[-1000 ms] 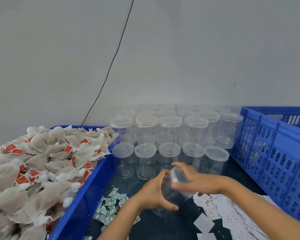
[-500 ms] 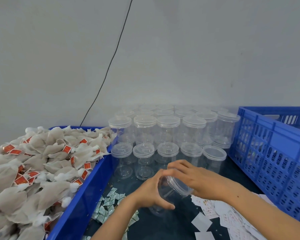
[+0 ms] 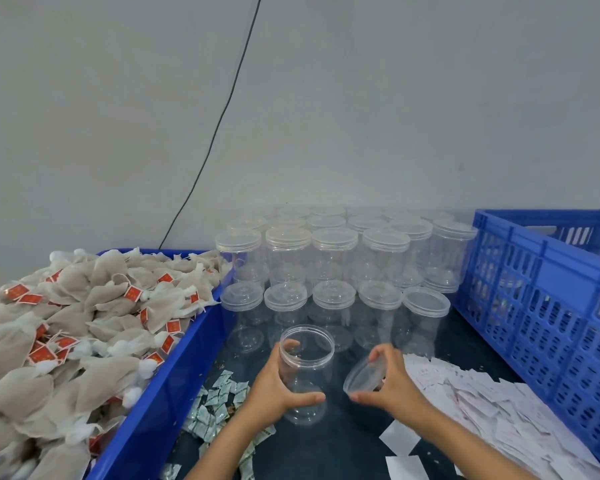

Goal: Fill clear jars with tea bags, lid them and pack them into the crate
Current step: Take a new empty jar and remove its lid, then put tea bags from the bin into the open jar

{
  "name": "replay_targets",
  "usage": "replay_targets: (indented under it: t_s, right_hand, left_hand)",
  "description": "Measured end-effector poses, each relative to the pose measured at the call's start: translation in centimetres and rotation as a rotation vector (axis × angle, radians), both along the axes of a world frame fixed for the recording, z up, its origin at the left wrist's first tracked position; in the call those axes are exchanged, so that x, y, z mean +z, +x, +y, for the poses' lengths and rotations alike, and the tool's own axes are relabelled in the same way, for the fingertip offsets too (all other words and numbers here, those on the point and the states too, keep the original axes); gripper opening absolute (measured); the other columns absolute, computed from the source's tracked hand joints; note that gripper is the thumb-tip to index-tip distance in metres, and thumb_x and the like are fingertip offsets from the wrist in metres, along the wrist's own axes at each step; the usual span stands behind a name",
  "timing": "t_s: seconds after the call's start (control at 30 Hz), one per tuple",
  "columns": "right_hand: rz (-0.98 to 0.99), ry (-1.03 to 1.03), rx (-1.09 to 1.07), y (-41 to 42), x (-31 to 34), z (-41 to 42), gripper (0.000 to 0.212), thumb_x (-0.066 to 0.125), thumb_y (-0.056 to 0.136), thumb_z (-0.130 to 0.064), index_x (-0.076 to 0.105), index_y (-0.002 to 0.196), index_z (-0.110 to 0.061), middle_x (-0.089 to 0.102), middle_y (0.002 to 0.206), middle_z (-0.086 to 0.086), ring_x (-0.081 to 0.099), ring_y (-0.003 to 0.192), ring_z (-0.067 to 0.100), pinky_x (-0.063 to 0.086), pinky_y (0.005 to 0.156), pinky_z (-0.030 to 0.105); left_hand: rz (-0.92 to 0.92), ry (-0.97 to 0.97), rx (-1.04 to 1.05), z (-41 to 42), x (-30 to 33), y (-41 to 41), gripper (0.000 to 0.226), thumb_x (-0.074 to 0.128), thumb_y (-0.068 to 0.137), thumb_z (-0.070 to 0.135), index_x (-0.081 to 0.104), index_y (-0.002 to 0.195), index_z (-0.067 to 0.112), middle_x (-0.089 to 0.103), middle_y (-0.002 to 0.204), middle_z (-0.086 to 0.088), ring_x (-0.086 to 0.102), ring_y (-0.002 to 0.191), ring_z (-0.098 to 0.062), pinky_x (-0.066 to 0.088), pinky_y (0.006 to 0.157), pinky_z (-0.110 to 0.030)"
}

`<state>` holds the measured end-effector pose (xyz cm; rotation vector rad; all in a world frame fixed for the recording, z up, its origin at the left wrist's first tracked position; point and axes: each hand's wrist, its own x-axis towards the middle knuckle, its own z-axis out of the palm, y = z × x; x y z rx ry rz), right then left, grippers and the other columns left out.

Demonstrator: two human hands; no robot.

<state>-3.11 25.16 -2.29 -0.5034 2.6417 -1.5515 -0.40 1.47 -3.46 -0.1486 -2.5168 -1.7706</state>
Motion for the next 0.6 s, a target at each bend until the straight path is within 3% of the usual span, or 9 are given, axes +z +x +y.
replay_targets:
  t_s: [0.1,0.17,0.27,0.37,0.47,0.6]
  right_hand:
    - [-0.025,0.028,0.03,0.4,-1.8,-0.3,0.063,0.085,0.056,-0.032,0.038,0.098,-0.027,0.047,0.112,-0.002,0.051,0.103,0.017,0.047,0.08,0.028]
    - [0.018,0.136,0.016,0.3,-2.5,-0.5,0.059,0.084,0.057,-0.033,0.039,0.093,-0.02,0.051,0.106,0.001,0.05,0.096,0.019,0.044,0.081,0.033]
    - [0.067,0.303,-0.017,0.1,-2.4,-1.0,0.054,0.082,0.063,-0.039,0.041,0.09,-0.017,0.051,0.1,-0.001,0.045,0.091,0.015,0.039,0.077,0.028]
    - [0.085,0.454,0.002,-0.1,-1.5,-1.6,0.054,0.078,0.068,-0.043,0.04,0.096,-0.016,0.048,0.103,-0.002,0.041,0.091,0.014,0.034,0.078,0.026]
    - [0.025,0.58,0.098,-0.3,-0.3,-2.1,0.059,0.073,0.074,-0.043,0.035,0.115,-0.022,0.04,0.118,-0.003,0.038,0.108,0.014,0.034,0.094,0.026]
    - [0.018,0.532,0.143,-0.4,2.5,-2.8,0.06,0.057,0.085,-0.016,0.029,0.137,-0.023,0.032,0.141,0.003,0.028,0.133,0.02,0.026,0.112,0.033]
  left_hand:
    - [-0.027,-0.046,0.016,-0.8,0.2,0.1,0.089,0.094,0.047,0.041,0.043,0.121,0.045,0.059,0.121,0.019,0.058,0.104,0.01,0.042,0.083,-0.004]
    - [-0.061,-0.078,0.01,-1.2,0.2,0.0,0.09,0.093,0.044,0.046,0.044,0.119,0.048,0.059,0.121,0.019,0.057,0.111,0.005,0.045,0.094,-0.015]
    - [-0.112,-0.084,-0.013,-1.6,0.4,-0.1,0.09,0.094,0.043,0.048,0.046,0.119,0.045,0.058,0.125,0.017,0.056,0.117,-0.003,0.045,0.103,-0.028]
    - [-0.168,-0.09,-0.062,-1.8,0.9,0.0,0.089,0.093,0.047,0.047,0.045,0.122,0.042,0.054,0.128,0.016,0.053,0.119,-0.002,0.045,0.103,-0.025]
    - [-0.215,-0.104,-0.071,-1.6,1.6,0.5,0.091,0.093,0.05,0.042,0.044,0.125,0.04,0.052,0.131,0.016,0.05,0.122,-0.003,0.043,0.105,-0.025]
    - [-0.393,-0.159,-0.112,-1.6,3.8,1.3,0.093,0.09,0.062,0.025,0.039,0.14,0.024,0.055,0.136,0.007,0.051,0.127,-0.016,0.039,0.111,-0.038]
